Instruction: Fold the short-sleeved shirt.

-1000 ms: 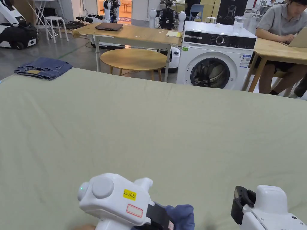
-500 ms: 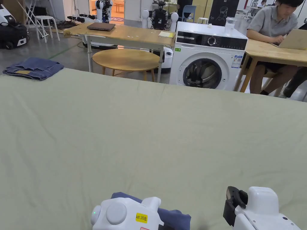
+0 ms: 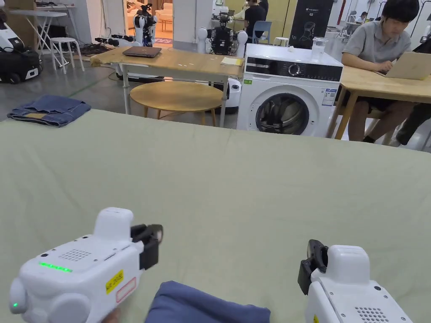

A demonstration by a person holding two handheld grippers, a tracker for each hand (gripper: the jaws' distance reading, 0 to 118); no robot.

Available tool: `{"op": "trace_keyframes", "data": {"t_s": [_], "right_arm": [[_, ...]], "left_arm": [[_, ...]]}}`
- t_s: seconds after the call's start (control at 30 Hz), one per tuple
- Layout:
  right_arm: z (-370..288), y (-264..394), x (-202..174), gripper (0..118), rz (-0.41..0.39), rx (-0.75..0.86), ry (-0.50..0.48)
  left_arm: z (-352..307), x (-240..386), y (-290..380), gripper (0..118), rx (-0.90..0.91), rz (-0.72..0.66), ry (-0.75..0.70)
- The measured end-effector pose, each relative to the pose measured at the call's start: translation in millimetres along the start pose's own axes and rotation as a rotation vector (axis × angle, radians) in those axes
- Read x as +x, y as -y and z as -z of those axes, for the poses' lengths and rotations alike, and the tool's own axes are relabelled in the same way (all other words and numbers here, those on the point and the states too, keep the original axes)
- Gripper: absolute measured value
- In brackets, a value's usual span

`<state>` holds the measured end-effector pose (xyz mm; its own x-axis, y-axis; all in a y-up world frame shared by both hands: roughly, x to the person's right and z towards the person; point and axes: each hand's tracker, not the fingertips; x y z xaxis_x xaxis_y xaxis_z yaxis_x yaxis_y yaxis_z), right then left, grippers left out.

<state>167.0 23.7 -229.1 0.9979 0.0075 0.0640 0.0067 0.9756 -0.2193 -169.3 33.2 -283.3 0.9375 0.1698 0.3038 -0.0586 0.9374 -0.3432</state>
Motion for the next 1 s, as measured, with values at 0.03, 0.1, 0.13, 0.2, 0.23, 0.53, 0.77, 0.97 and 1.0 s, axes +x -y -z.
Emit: {"op": "trace_keyframes", "data": {"t_s": [0.03,0.1,0.13,0.2,0.23,0.53,0.77,0.97,1.0], "right_arm": [[0,-3,-3,0,-0.001,0.016,0.008],[-1,-8,-8,0,0.002,0.052,0.010],[-2,-12,-9,0,0.008,0.067,0.009],[-3,-17,-12,0,0.017,0.091,0.020],[-4,-20,-13,0,0.024,0.108,0.019],[-5,-31,-14,0,0.019,0.138,0.038],[-31,-1,-16,0,-0.025,-0.101,-0.067],[-35,58,-45,0,-0.066,-0.361,-0.209],[-32,65,-49,0,-0.080,-0.377,-0.209]], "left_arm": [[-6,-3,-1,0,0.056,0.016,-0.064],[-16,-5,-2,0,0.168,0.053,-0.133],[-18,-7,-1,0,0.192,0.065,-0.190],[-25,-7,1,0,0.258,0.098,-0.236],[-28,-6,3,0,0.290,0.110,-0.275],[-28,-4,0,0,0.294,0.113,-0.304],[-25,-24,4,0,0.200,0.043,-0.262],[-27,-31,22,0,0.123,0.019,-0.237],[-28,-32,25,0,0.113,0.016,-0.232]]}}
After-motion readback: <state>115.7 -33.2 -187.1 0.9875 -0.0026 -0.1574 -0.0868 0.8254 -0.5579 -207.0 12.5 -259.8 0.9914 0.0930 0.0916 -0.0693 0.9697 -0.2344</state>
